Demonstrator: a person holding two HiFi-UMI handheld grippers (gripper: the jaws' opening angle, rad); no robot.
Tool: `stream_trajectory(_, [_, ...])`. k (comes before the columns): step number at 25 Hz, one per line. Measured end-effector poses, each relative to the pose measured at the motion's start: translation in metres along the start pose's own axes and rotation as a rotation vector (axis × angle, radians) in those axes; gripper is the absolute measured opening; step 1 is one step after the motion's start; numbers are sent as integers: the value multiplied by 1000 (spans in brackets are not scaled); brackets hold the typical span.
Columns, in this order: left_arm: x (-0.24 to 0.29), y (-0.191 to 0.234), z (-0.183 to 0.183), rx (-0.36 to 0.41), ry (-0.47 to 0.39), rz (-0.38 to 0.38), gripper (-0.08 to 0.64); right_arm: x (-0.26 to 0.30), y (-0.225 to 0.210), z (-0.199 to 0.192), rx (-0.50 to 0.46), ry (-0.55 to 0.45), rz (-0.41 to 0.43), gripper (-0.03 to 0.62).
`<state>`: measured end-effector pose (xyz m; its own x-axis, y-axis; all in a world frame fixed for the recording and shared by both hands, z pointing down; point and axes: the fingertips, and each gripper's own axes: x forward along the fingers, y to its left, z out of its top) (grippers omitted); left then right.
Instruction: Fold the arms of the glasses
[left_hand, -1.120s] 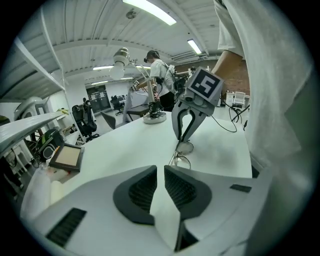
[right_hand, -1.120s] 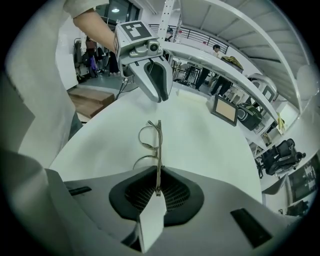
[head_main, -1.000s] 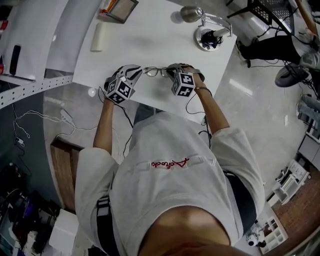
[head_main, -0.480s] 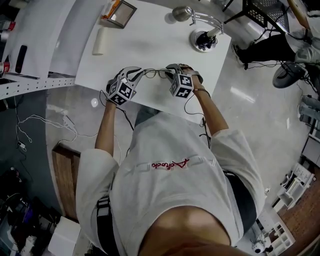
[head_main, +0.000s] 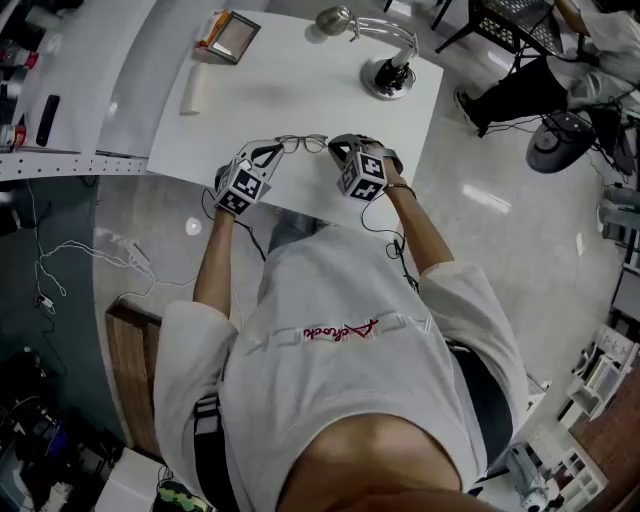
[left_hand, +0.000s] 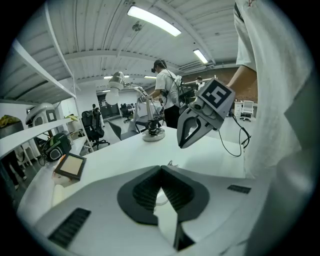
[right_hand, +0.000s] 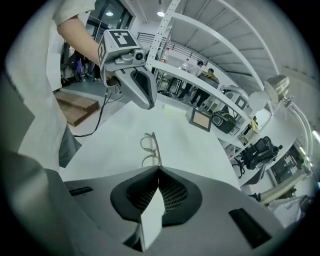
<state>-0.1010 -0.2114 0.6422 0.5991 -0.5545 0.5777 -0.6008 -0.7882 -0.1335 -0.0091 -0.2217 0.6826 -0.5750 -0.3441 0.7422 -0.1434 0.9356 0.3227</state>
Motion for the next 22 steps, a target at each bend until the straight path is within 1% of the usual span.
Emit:
stream_trajectory(2, [-3, -3, 7, -39, -25, 12, 25, -9, 0, 2, 38, -27, -17, 26])
stream_trajectory(4, [-5, -6, 15, -91, -63, 25, 25, -20, -2, 4, 111, -73, -35, 26])
stream_trajectory(6, [-9, -9, 23, -138, -99, 38, 25, -33, -7, 12, 212, -147, -56, 25])
stream_trajectory(8, [-12, -12, 32, -189, -144, 53, 25, -48, -15, 23, 336, -253, -80, 25])
stream_trajectory(10, [-18, -15, 43, -268, -220, 71, 25, -66, -23, 34, 477, -373, -100, 25])
stream_trajectory(13, [-27, -18, 62, -427, -376, 91, 25, -89, -33, 43, 679, -542, -118, 25])
stream_trajectory(15, [-31, -18, 70, -512, -456, 102, 25, -101, -37, 47, 803, -643, -115, 25])
stream_trajectory(16, [-33, -19, 73, -532, -479, 108, 25, -107, -37, 49, 867, -691, -111, 25])
stream_trajectory(17, [-35, -23, 76, -535, -492, 115, 25, -113, -37, 49, 928, -734, -109, 23])
stream_trajectory(19, [-39, -35, 84, -518, -510, 121, 25, -122, -34, 46, 1020, -791, -116, 23])
stream_trajectory(20, [-41, -41, 89, -509, -521, 117, 25, -125, -31, 45, 1043, -806, -127, 23])
stream_trajectory(22, [-42, -51, 96, -502, -538, 106, 25, -130, -26, 42, 1053, -816, -151, 23])
